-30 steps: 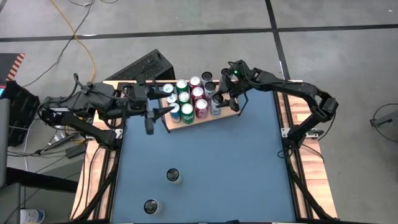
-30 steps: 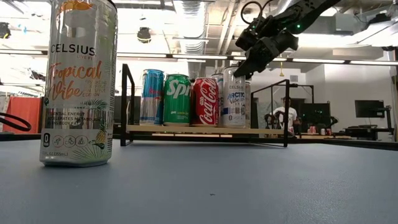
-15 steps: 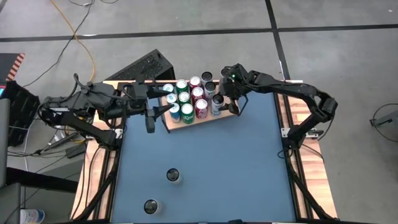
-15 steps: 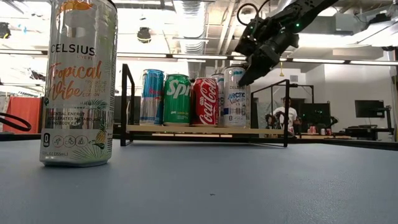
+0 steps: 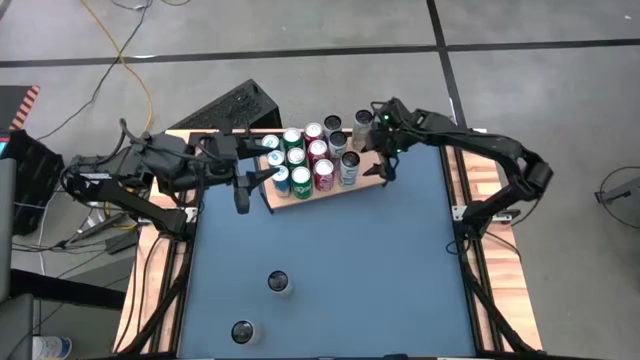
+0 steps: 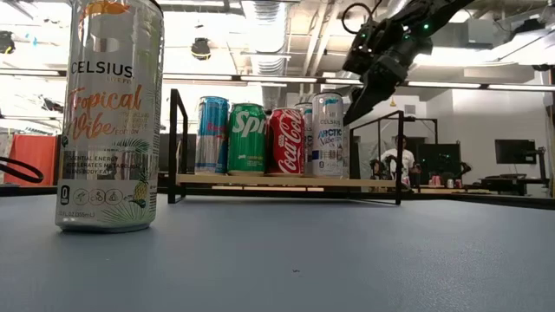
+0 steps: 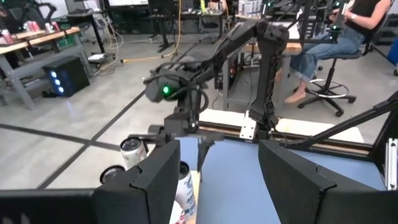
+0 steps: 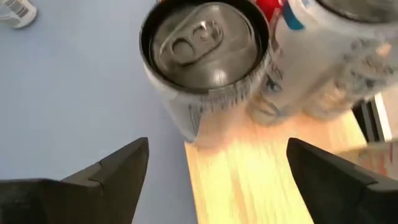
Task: Place canned beverage on shelf
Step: Put the white blue soda can on the shelf aligned with the other white blue soda cans
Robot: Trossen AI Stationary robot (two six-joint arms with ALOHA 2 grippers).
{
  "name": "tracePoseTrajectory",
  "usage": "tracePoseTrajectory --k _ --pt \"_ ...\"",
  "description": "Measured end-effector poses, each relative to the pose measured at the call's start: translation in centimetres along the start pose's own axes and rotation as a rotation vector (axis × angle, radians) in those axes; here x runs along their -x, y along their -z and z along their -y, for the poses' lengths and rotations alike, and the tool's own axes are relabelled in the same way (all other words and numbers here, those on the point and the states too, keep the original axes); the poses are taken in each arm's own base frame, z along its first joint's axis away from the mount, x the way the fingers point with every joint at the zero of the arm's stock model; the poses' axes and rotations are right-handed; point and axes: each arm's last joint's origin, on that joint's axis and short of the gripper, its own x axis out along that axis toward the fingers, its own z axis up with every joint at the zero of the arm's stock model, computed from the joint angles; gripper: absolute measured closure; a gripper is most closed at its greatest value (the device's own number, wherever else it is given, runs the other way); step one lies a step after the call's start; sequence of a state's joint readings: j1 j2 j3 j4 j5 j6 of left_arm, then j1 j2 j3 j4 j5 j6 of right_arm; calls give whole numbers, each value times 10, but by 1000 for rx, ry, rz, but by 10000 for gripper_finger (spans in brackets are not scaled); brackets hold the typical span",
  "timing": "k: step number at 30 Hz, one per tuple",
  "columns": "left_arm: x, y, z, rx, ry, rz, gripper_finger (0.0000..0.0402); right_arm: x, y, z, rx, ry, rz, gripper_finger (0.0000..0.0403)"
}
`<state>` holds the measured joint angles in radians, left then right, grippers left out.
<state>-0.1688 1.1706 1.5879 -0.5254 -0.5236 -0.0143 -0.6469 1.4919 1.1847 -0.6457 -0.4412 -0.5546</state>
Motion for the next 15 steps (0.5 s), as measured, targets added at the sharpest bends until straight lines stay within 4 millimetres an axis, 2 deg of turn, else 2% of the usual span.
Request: tracePoseTrajectory --k 2,5,12,15 --pt "0 1 0 7 -5 -14 196 3 1 -1 -11 1 -1 57" --pt "0 3 -1 19 -22 -29 196 -2 5 -7 -5 -13 -12 108" --pt "0 4 -2 24 -67 -38 196 -15 9 -12 -2 4 8 281" --pt "0 4 -3 23 -90 -37 196 -17 10 -10 -12 15 26 344"
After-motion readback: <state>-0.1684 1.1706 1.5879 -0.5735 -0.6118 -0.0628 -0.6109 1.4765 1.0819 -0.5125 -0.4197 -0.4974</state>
